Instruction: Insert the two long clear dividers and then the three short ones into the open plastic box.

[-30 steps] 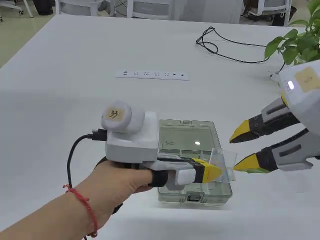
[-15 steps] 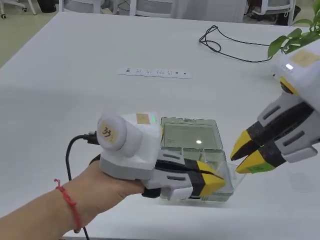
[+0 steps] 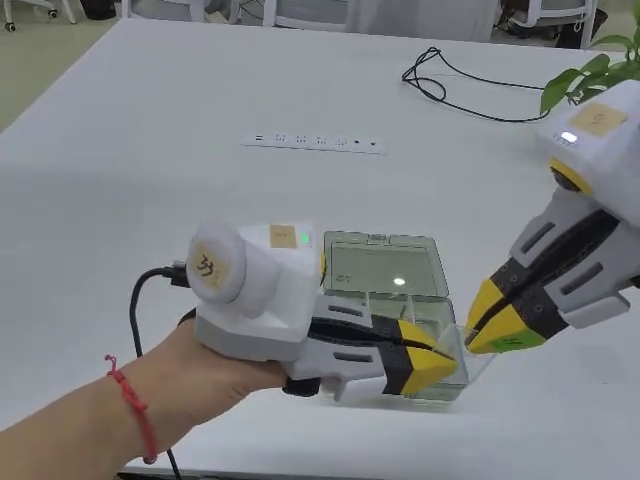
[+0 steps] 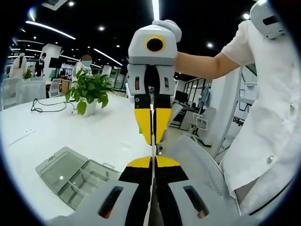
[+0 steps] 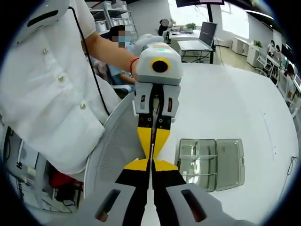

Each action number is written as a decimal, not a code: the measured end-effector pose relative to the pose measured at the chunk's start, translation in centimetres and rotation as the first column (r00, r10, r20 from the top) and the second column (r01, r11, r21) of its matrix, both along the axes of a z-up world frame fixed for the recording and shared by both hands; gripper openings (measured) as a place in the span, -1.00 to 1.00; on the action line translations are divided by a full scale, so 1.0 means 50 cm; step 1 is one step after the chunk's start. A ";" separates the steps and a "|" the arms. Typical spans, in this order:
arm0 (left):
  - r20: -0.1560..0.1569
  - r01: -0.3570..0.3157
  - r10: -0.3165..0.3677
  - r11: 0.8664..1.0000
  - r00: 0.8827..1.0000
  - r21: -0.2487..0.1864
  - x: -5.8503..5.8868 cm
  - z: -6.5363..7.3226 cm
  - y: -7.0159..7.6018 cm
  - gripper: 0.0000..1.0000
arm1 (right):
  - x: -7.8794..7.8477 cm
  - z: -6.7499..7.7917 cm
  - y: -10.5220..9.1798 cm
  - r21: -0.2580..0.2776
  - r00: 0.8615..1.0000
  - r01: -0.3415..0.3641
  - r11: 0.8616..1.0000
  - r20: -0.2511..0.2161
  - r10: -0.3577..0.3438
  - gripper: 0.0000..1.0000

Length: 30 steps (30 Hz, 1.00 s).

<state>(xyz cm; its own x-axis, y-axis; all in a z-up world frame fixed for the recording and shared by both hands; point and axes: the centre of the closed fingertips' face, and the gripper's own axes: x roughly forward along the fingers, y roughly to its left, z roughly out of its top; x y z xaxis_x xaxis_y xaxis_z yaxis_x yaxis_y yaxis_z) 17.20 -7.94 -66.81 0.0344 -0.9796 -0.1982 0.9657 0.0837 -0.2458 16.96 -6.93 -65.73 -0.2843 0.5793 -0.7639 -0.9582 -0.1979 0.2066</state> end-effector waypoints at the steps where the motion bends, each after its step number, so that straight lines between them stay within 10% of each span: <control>1: 0.004 0.000 0.000 1.000 1.000 0.002 -0.001 0.000 0.000 -1.00 | 0.000 0.000 0.000 0.000 1.000 -0.002 1.000 0.002 0.002 -0.94; 15: 0.018 -0.024 0.024 0.999 1.000 0.028 0.002 -0.009 0.010 -0.99 | 0.006 -0.007 0.007 -0.005 0.999 0.012 1.000 0.041 -0.012 -0.94; 30: 0.020 -0.120 0.119 0.989 0.993 0.088 0.029 -0.036 0.062 -0.54 | 0.042 -0.006 0.003 -0.005 0.993 0.067 0.998 0.096 -0.067 -0.94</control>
<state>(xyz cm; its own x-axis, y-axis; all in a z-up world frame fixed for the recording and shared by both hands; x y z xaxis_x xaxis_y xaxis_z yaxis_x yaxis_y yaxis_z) 18.63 -4.86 -68.59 0.1536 -0.9468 -0.2827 0.9510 0.2194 -0.2181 19.06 -6.79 -66.06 -0.1706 0.5886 -0.7902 -0.9847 -0.1312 0.1148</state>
